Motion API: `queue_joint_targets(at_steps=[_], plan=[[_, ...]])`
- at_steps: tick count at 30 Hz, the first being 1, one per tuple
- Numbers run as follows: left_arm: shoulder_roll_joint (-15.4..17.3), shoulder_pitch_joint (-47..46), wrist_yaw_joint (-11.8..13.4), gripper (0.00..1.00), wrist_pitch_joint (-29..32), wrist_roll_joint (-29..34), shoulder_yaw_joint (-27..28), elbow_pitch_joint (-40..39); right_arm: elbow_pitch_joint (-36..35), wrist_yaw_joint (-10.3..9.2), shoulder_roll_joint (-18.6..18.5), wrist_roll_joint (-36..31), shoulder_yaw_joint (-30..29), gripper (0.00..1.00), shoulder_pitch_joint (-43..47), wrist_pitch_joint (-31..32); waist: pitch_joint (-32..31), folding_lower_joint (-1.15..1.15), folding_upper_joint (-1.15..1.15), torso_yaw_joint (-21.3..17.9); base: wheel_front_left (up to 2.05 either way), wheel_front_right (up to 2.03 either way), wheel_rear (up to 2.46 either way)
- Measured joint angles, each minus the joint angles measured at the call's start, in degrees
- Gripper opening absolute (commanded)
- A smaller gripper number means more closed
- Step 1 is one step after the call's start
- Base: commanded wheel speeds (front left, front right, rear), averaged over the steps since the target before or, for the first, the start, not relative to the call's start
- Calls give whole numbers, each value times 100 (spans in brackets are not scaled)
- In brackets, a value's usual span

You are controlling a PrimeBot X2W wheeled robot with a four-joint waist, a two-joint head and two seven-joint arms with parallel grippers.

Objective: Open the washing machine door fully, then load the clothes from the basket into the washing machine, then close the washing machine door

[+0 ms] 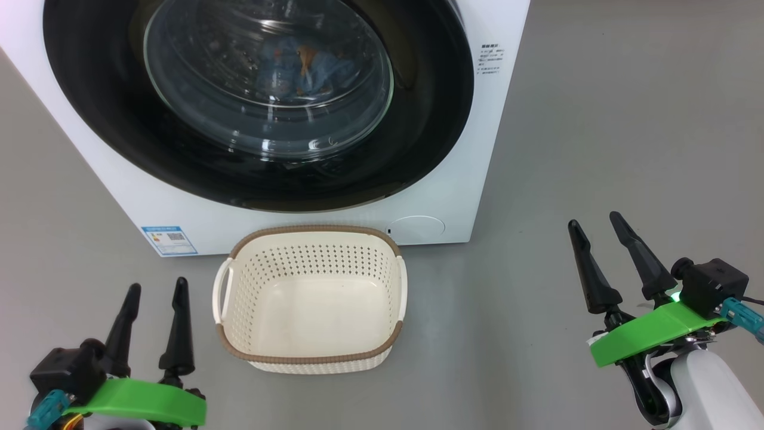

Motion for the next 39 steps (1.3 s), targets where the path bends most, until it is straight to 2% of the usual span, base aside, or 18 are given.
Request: queue_joint_targets(at_steps=[5,6,12,39], plan=[[4,0,-1,100,-8,0,-11,0,0,0,3,0,1,100,0,0,-2,0,0,-11,0,0,0],[-20,4,0,0,-1,-3,-16,52,52,0,12,2,8,0,9,0,-2,0,0,-12,0,0,0],[-241,218,0,0,56,-119,-64,369,381,0,169,137,33,0,308,57,-15,1,0,-9,0,0,0],[-318,216,-8,0,465,-1493,130,436,350,0,303,1574,-209,0,358,458,-121,1,0,25,0,0,0]])
